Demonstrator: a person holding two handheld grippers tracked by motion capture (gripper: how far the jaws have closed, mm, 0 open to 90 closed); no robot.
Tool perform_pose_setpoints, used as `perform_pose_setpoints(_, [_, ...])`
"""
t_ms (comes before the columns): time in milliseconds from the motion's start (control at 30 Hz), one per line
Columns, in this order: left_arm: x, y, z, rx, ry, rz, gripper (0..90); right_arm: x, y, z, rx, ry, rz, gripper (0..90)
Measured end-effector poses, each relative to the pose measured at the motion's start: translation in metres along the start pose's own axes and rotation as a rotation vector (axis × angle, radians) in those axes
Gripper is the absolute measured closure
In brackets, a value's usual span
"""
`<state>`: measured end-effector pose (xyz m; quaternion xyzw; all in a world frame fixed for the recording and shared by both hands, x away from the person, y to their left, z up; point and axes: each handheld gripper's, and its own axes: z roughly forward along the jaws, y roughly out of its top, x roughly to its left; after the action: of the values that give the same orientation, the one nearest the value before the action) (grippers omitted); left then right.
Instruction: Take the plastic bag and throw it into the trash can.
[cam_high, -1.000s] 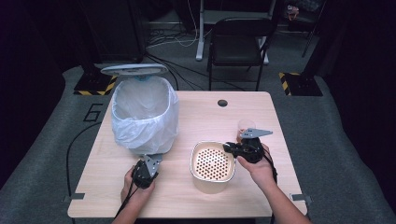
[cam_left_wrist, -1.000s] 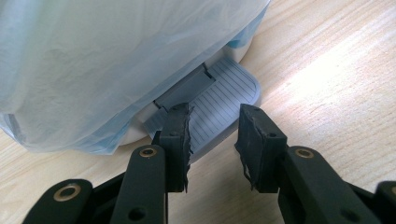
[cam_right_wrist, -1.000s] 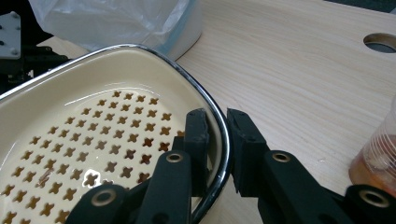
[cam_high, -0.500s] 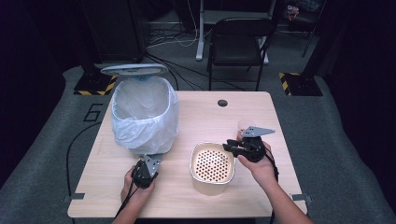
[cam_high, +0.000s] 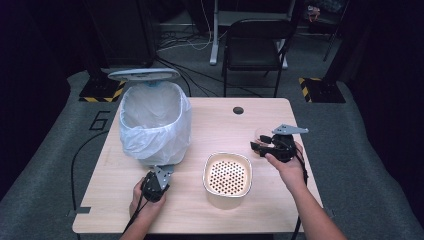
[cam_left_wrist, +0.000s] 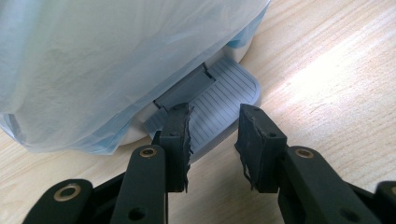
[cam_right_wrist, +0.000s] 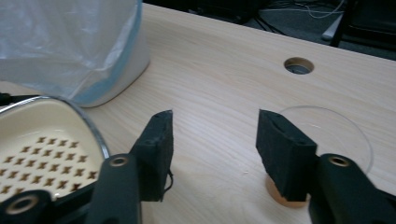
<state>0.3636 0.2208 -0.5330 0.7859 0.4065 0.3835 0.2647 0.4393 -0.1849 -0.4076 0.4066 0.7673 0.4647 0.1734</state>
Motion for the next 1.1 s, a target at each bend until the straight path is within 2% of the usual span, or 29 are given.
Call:
perform_pose_setpoints(67, [0.000, 0.000, 0.000, 0.000, 0.000, 0.000, 64.2, -0.003, -0.001, 0.000, 0.002, -0.008, 0.009, 42.0])
perform_pose_setpoints(100, [0.000, 0.000, 0.000, -0.004, 0.006, -0.002, 64.2, -0.008, -0.002, 0.001, 0.011, -0.030, 0.009, 37.2])
perform_pose_setpoints(433, [0.000, 0.000, 0.000, -0.004, 0.004, -0.004, 64.3, -0.025, -0.014, 0.004, 0.016, -0.121, 0.001, 25.0])
perform_pose_setpoints(500, [0.000, 0.000, 0.000, -0.004, 0.004, -0.004, 64.2, -0.027, -0.016, 0.004, 0.019, -0.126, 0.001, 23.3])
perform_pose_setpoints(667, [0.000, 0.000, 0.000, 0.000, -0.001, -0.001, 64.3, -0.038, -0.023, 0.010, 0.042, -0.166, 0.018, 15.0])
perform_pose_setpoints(867, [0.000, 0.000, 0.000, -0.001, -0.001, -0.002, 64.3, -0.045, -0.021, 0.014, -0.002, -0.166, 0.026, 13.8])
perform_pose_setpoints(1100, [0.000, 0.000, 0.000, -0.001, -0.001, -0.001, 64.2, -0.050, -0.016, 0.028, 0.023, -0.165, 0.006, 10.6])
